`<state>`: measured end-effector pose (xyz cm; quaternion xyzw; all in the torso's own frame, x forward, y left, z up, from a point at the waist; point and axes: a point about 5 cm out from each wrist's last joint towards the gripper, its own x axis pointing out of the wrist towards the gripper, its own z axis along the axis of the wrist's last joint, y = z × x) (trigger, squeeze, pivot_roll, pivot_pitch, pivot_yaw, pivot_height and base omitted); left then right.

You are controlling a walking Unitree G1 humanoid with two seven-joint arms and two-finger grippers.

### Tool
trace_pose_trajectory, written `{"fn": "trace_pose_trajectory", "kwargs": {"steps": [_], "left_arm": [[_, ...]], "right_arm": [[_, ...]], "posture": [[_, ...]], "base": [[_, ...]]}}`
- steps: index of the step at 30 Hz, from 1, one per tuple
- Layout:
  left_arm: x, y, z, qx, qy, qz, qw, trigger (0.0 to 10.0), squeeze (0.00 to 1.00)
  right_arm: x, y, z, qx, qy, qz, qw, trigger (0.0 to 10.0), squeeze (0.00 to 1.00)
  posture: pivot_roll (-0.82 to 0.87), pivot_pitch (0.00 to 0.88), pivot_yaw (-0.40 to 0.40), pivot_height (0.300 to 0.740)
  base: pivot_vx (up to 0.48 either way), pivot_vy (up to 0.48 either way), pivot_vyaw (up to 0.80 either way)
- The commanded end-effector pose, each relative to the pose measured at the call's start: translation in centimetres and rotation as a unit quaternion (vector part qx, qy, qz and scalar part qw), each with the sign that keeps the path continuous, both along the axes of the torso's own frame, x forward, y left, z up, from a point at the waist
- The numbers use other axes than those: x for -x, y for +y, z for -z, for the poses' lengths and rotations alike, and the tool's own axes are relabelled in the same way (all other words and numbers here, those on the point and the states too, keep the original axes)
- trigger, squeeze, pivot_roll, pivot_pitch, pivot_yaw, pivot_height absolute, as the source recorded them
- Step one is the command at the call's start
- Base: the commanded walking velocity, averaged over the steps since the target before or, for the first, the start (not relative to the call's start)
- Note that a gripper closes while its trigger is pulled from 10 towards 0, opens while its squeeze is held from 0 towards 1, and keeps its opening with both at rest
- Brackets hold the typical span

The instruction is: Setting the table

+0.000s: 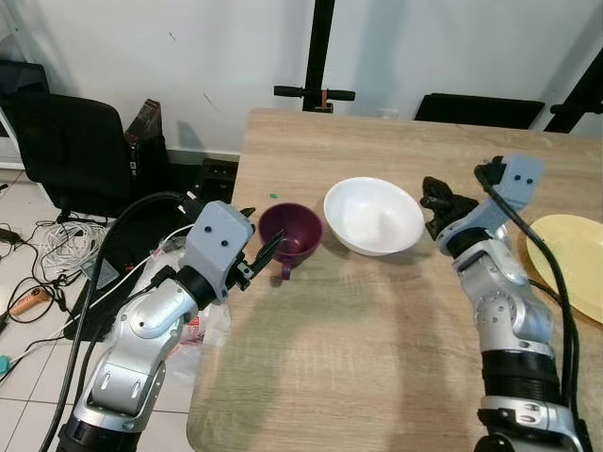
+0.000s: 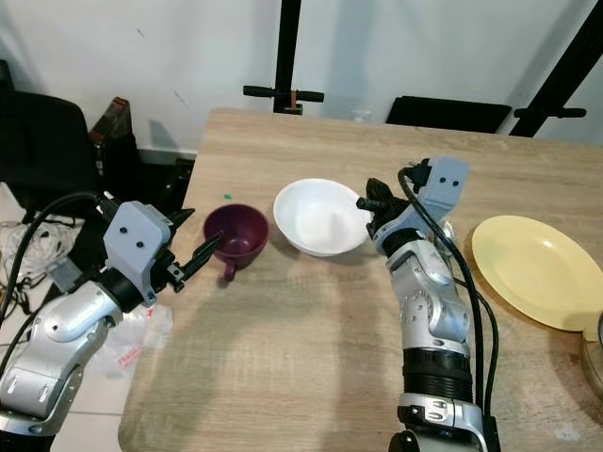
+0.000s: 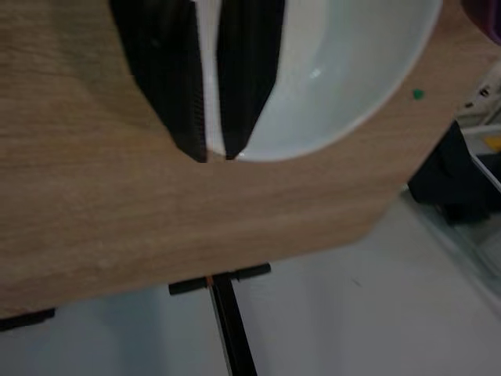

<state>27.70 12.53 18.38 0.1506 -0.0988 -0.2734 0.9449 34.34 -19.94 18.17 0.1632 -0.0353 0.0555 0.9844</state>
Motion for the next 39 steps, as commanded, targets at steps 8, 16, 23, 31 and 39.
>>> {"fn": "trace_pose_trajectory", "kwargs": {"steps": [8, 16, 23, 31, 39], "left_arm": [[0.0, -0.1, 0.3, -0.005, 0.005, -0.003, 1.0, 10.0, 0.0], [0.0, 0.0, 0.3, -0.005, 0.004, -0.004, 1.0, 10.0, 0.0], [0.0, 0.0, 0.3, -0.003, 0.003, -0.006, 1.0, 10.0, 0.0], [0.1, 0.1, 0.3, -0.002, 0.004, -0.009, 1.0, 10.0, 0.0], [0.1, 0.0, 0.2, -0.002, 0.004, -0.009, 1.0, 10.0, 0.0]], "right_arm": [[-0.3, -0.2, 0.6, -0.004, 0.017, 0.006, 1.0, 10.0, 1.0], [-1.0, -0.4, 2.4, 0.007, 0.099, 0.017, 0.995, 10.0, 0.0], [-1.5, 0.4, 3.3, 0.007, 0.127, -0.005, 0.992, 10.0, 0.0], [-1.5, 1.3, 4.6, -0.002, 0.156, -0.02, 0.988, 10.0, 0.0], [-1.3, 1.7, 5.1, -0.021, 0.167, -0.035, 0.985, 0.0, 0.0]], "posture": [[-0.08, 0.017, -0.01, 0.74], [-0.08, 0.014, -0.011, 0.74], [-0.07, 0.011, -0.018, 0.74], [-0.07, 0.011, -0.018, 0.74], [-0.07, 0.019, -0.019, 0.74]], "base": [[0.0, 0.0, 0.0], [0.0, 0.0, 0.0], [0.0, 0.0, 0.0], [0.0, 0.0, 0.0], [0.0, 0.0, 0.0]]}}
